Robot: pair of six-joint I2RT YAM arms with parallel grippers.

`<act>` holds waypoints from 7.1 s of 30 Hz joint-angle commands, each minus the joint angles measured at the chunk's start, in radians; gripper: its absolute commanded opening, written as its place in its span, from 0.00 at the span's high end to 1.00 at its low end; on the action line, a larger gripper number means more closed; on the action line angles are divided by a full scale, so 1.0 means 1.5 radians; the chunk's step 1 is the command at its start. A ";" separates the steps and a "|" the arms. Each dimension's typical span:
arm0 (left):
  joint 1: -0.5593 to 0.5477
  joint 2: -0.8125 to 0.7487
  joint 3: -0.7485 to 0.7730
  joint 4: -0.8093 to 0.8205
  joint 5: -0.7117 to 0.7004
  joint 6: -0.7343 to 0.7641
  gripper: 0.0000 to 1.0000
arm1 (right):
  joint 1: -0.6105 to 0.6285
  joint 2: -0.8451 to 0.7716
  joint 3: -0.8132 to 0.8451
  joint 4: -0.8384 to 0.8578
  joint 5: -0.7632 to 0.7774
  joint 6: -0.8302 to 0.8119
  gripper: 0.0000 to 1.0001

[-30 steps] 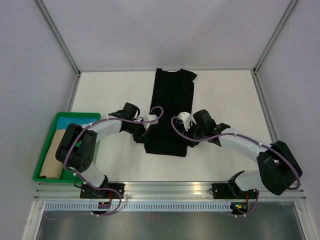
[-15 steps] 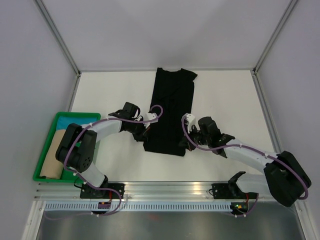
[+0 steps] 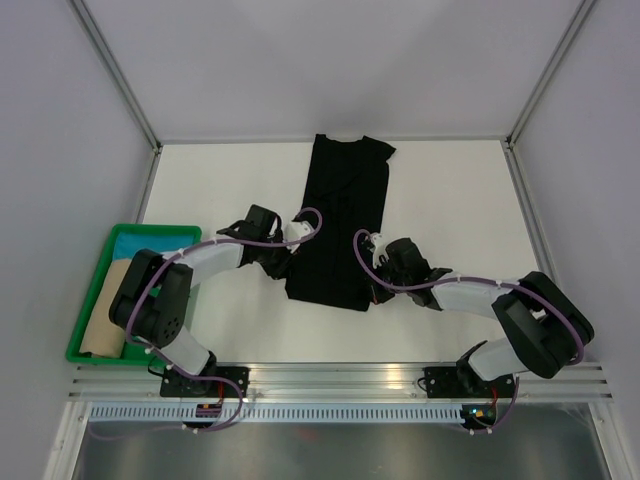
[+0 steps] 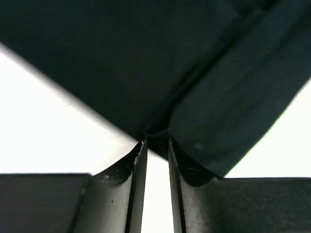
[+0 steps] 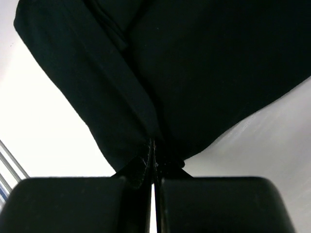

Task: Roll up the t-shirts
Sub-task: Roll the tshirt

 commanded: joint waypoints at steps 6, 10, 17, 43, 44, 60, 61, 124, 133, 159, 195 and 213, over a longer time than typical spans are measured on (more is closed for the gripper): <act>-0.012 -0.140 0.007 0.050 -0.080 0.040 0.62 | 0.001 0.001 0.033 -0.035 0.046 -0.021 1.00; -0.062 -0.204 -0.054 0.050 0.002 0.159 0.49 | 0.001 -0.006 0.032 -0.033 0.043 -0.027 1.00; -0.142 -0.237 -0.163 0.045 0.014 0.346 0.23 | 0.001 -0.020 0.028 -0.026 0.039 -0.036 1.00; -0.152 -0.173 -0.220 0.126 -0.041 0.381 0.71 | 0.001 -0.103 -0.001 0.017 -0.027 -0.096 0.62; -0.152 -0.176 -0.220 0.108 -0.034 0.374 0.76 | 0.001 -0.118 -0.007 0.021 -0.027 -0.101 0.58; -0.149 -0.246 -0.163 -0.029 0.024 0.198 0.98 | 0.212 -0.278 -0.053 -0.126 0.083 -0.553 0.47; -0.149 -0.246 -0.162 -0.036 0.027 0.195 0.98 | 0.225 -0.263 -0.050 -0.141 0.096 -0.557 0.47; 0.000 0.078 0.147 -0.316 0.105 0.143 0.78 | 0.052 -0.108 0.093 -0.213 0.053 -0.408 0.61; 0.001 0.065 0.131 -0.315 0.109 0.148 0.79 | 0.046 -0.256 0.015 -0.076 0.015 -0.121 0.47; 0.010 0.041 0.156 -0.282 0.056 0.086 0.82 | -0.001 -0.120 -0.144 0.236 -0.052 0.121 1.00; -0.290 -0.197 -0.060 -0.034 -0.332 0.175 0.17 | -0.091 0.064 0.016 0.046 -0.121 0.136 0.89; -0.290 -0.150 -0.129 0.038 -0.297 0.235 0.40 | -0.110 0.037 0.124 -0.121 -0.135 0.019 0.61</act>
